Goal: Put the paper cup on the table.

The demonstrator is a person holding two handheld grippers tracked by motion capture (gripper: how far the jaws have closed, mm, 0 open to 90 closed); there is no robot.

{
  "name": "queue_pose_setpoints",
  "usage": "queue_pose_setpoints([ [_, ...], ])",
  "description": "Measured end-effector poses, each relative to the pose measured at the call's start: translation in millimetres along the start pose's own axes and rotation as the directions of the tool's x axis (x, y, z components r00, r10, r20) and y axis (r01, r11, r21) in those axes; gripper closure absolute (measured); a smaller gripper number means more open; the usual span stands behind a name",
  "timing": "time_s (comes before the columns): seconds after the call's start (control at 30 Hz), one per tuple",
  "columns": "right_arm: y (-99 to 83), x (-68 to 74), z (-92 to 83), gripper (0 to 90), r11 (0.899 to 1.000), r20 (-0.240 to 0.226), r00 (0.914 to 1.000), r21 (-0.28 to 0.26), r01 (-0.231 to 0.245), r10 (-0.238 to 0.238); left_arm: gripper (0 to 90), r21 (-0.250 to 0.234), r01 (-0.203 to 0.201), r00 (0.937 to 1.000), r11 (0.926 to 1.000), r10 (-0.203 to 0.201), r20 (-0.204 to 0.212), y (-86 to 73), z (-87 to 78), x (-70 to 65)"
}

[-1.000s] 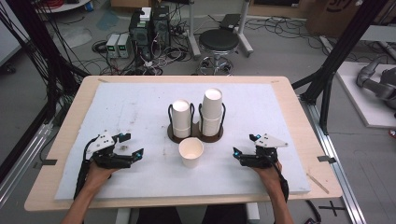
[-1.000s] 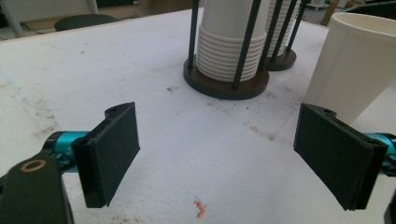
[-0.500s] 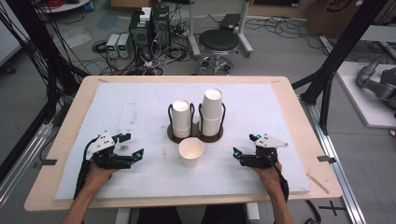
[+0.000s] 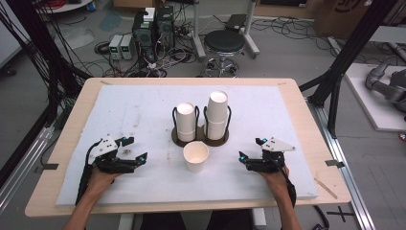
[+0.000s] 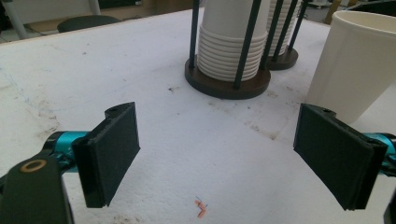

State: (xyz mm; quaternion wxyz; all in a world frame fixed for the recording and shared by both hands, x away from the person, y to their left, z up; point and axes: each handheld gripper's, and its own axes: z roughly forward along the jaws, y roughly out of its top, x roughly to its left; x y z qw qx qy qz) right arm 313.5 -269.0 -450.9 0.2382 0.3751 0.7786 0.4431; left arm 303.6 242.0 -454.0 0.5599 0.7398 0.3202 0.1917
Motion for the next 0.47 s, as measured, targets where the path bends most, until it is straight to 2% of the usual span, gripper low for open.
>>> queue_pose_setpoints([
  [0.27, -0.3, -0.3, -0.5, 15.0, 1.0, 0.005, 1.0, -0.006, -0.001, 0.001, 14.2, 0.002, -0.01, 1.0, 0.9999, 0.01, 0.0, 0.1, -0.1, -0.4],
  [0.4, -0.3, -0.6, -0.6, 15.0, 1.0, 0.002, 0.9999, -0.001, -0.016, 0.016, 14.2, -0.002, 0.005, 1.0, 1.0, -0.005, -0.001, -0.2, -0.1, 0.2],
  [0.47, -0.2, -0.6, -0.2, 15.0, 1.0, 0.006, 1.0, -0.002, -0.005, 0.005, 14.1, -0.001, 0.004, 1.0, 1.0, -0.004, 0.001, -0.1, -0.5, 0.5],
])
